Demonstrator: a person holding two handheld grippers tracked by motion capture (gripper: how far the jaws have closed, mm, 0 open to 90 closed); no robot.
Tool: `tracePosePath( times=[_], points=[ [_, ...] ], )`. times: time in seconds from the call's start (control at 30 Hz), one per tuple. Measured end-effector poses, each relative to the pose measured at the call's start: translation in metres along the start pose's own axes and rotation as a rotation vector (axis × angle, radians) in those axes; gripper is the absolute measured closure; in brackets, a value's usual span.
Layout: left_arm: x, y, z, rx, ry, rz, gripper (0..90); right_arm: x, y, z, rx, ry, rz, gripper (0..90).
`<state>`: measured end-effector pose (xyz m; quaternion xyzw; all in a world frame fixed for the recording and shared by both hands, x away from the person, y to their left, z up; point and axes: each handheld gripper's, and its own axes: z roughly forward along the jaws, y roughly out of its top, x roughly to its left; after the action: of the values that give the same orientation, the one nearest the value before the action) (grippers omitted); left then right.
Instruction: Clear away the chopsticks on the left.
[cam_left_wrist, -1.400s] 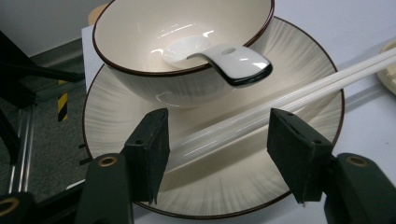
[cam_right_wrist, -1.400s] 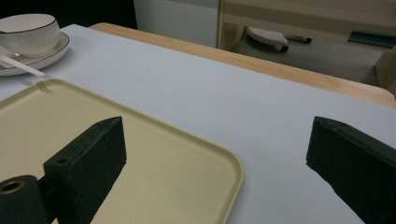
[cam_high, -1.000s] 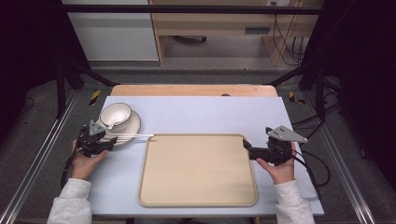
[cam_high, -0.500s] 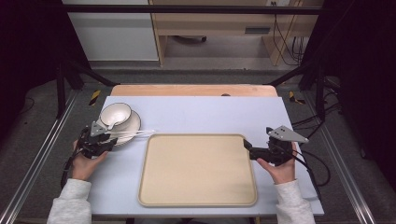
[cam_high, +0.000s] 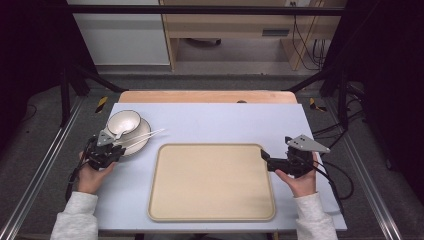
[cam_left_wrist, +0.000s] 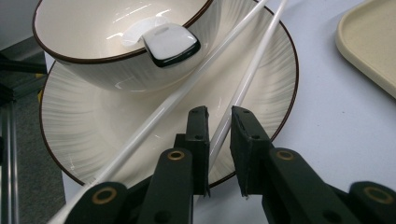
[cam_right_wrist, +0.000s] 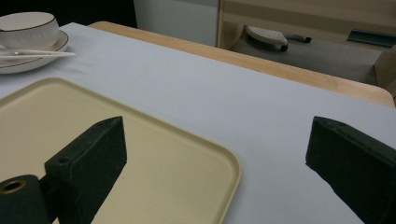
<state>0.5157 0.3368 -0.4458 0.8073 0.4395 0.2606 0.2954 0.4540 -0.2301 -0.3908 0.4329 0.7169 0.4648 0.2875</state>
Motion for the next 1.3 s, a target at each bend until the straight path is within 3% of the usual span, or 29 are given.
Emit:
tracePosePath(
  times=[0.4, 0.57, 0.7, 1.1, 1.3],
  points=[
    [-0.003, 0.002, 0.001, 0.008, -0.024, -0.021, 82.6, 0.000, 0.000, -0.001, -0.003, 0.004, 0.006, 5.7],
    [-0.004, 0.004, 0.003, 0.010, -0.037, -0.031, 77.2, -0.001, 0.000, -0.001, -0.003, 0.007, 0.007, 5.7],
    [-0.006, 0.011, 0.006, 0.007, -0.041, -0.073, 76.0, -0.002, 0.001, -0.002, -0.008, 0.009, 0.009, 5.7],
    [-0.007, 0.014, 0.022, 0.080, -0.036, -0.081, 78.9, -0.001, 0.001, -0.001, -0.003, 0.015, 0.011, 5.7],
    [-0.008, 0.015, 0.023, 0.076, -0.040, -0.091, 81.6, -0.001, 0.001, 0.000, -0.003, 0.016, 0.015, 5.8]
  ],
)
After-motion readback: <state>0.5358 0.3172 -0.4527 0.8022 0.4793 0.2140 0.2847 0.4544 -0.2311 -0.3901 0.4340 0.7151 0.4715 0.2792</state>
